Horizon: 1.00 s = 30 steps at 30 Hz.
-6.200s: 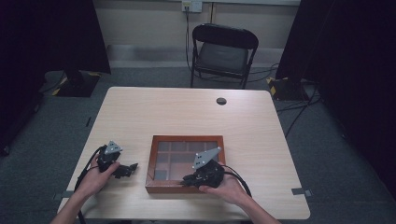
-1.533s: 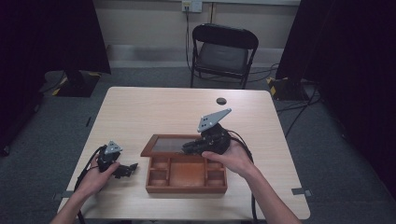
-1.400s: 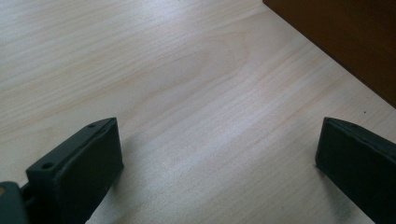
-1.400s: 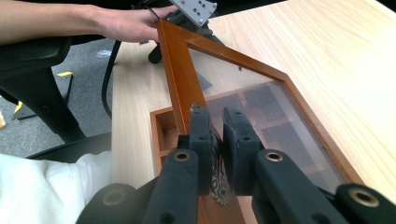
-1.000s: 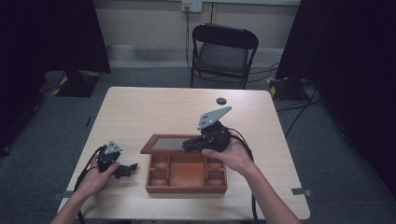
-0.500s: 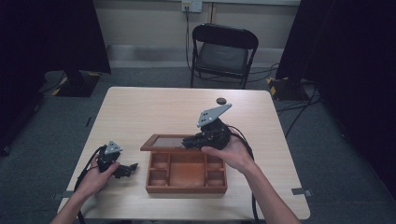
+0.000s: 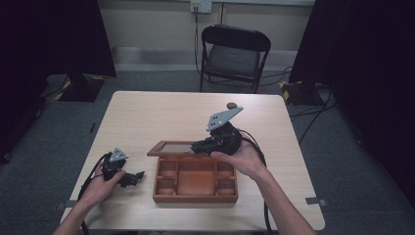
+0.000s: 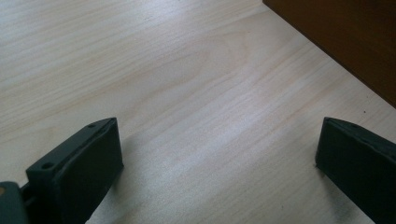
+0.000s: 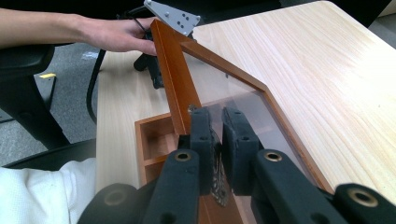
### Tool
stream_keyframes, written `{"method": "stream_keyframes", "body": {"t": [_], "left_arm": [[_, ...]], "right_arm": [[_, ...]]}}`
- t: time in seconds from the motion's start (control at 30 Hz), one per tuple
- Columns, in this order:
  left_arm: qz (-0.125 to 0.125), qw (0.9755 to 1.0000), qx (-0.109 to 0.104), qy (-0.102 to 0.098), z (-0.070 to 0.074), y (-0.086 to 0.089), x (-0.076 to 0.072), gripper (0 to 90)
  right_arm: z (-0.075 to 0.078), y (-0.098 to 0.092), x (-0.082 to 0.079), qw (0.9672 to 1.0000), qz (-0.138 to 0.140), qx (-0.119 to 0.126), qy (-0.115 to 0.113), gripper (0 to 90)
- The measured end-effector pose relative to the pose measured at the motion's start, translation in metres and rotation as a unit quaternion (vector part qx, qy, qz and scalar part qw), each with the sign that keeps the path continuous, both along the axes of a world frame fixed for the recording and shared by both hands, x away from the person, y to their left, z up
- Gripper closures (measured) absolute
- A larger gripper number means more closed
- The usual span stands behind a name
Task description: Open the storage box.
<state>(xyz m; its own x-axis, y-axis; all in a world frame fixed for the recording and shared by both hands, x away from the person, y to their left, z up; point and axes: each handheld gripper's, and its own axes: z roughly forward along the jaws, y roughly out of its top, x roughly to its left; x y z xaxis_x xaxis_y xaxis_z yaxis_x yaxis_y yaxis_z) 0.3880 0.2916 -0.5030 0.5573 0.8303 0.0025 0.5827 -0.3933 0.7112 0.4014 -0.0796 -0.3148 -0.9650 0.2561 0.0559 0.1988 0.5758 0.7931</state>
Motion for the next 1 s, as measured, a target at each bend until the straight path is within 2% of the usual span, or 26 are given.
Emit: {"method": "stream_keyframes", "body": {"t": [0.7, 1.0], "left_arm": [[0.000, 1.0000, 0.000, 0.000, 0.0000, 0.0001, 0.0000, 0.0], [0.000, 1.0000, 0.000, -0.001, 0.0000, 0.0012, -0.0013, 0.0]], "right_arm": [[0.0055, -0.0007, 0.0033, 0.9997, -0.019, 0.012, -0.007, 84.8], [0.0056, -0.0009, 0.0044, 0.9997, -0.018, 0.014, -0.004, 84.8]]}}
